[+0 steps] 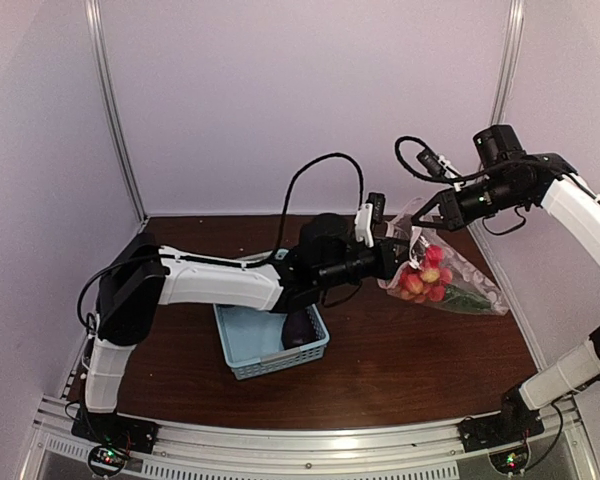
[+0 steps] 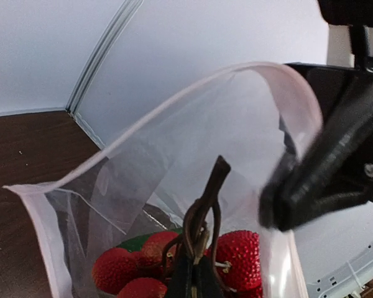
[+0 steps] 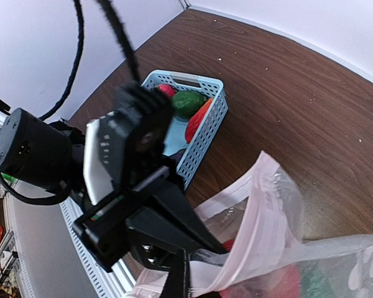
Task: Place the food in the zip-top bag and seal the zipper
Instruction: Place the fake fruit in the zipper food storage bag, then adjust the zipper food storage bag at the center of the board.
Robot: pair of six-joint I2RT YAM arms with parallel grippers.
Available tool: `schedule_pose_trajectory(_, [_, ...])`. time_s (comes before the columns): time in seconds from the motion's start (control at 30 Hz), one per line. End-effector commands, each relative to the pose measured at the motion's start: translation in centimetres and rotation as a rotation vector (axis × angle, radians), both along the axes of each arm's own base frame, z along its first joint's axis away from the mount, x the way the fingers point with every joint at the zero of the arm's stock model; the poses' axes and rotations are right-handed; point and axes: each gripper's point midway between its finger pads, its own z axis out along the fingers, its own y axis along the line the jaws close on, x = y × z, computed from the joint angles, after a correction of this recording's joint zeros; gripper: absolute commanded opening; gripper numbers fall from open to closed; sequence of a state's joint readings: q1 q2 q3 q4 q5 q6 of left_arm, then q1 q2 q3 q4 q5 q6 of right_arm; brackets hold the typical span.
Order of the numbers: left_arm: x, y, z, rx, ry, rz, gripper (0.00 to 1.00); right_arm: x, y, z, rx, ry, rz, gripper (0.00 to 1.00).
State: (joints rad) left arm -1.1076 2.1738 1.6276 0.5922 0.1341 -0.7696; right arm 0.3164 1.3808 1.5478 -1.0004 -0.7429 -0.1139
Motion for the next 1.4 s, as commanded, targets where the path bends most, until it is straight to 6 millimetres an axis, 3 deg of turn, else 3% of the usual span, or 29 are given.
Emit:
schedule_pose_trajectory(0.0, [2.4,-2.1,0.2,0.024,0.125,0.047,0.02,-2.6,1.3,1.4,0.077,-0.023,0.133,0.00])
schedule_pose_trajectory(0.13, [3.4,-3.7,1.7,0.057,0.100,0.032,0.38,-3.8,1.1,2.9,0.081,-0.057,0.161,0.00])
schedule_pose_trajectory(0.2, [2.7,-3.1,3.9,0.051,0.042,0.013,0.55,-3.4,0.4,3.5,0.072,-0.089,0.121,0.00])
schedule_pose_trajectory(0.3, [1.0,-1.0,8.0,0.039,-0.048,-0.006,0.68,-1.7,-1.1,3.1,0.017,-0.130,0.020,0.00])
schedule_pose_trajectory(0.4, [-0.4,1.8,11.3,0.057,-0.109,0.024,0.75,0.6,-2.6,1.3,-0.029,-0.116,-0.062,0.00])
schedule_pose_trajectory(0.57, [-1.9,5.0,13.2,0.114,-0.107,0.028,0.79,4.5,-5.4,-2.6,-0.119,-0.087,-0.210,0.00])
schedule_pose_trajectory(0.67, [-4.1,5.8,13.9,0.110,-0.107,-0.071,0.79,5.5,-6.2,-3.3,-0.136,-0.096,-0.247,0.00])
schedule_pose_trajectory(0.77, [-5.1,7.6,13.7,0.138,-0.085,-0.077,0.79,5.7,-6.2,-2.4,-0.119,-0.129,-0.258,0.00])
schedule_pose_trajectory(0.93, [-2.6,13.4,7.3,0.401,-0.004,0.160,0.79,5.8,-7.7,1.1,-0.162,-0.232,-0.317,0.00])
schedule_pose_trajectory(1.1, [-0.9,20.5,0.6,0.650,0.087,0.395,0.79,6.4,-11.0,7.0,-0.254,-0.391,-0.478,0.00])
schedule_pose_trajectory(1.17, [-1.1,22.2,-1.4,0.686,0.122,0.431,0.81,6.2,-12.0,9.2,-0.259,-0.446,-0.537,0.00])
schedule_pose_trajectory(1.23, [-1.5,23.1,-3.5,0.715,0.177,0.434,0.86,6.0,-12.1,9.2,-0.244,-0.471,-0.547,0.00])
schedule_pose_trajectory(1.27, [-1.8,23.2,-4.7,0.733,0.203,0.423,0.88,5.8,-11.7,8.3,-0.243,-0.456,-0.530,0.00])
schedule_pose_trajectory(1.37, [-2.4,22.9,-7.7,0.781,0.277,0.382,0.90,5.1,-9.8,3.0,-0.279,-0.346,-0.415,0.00])
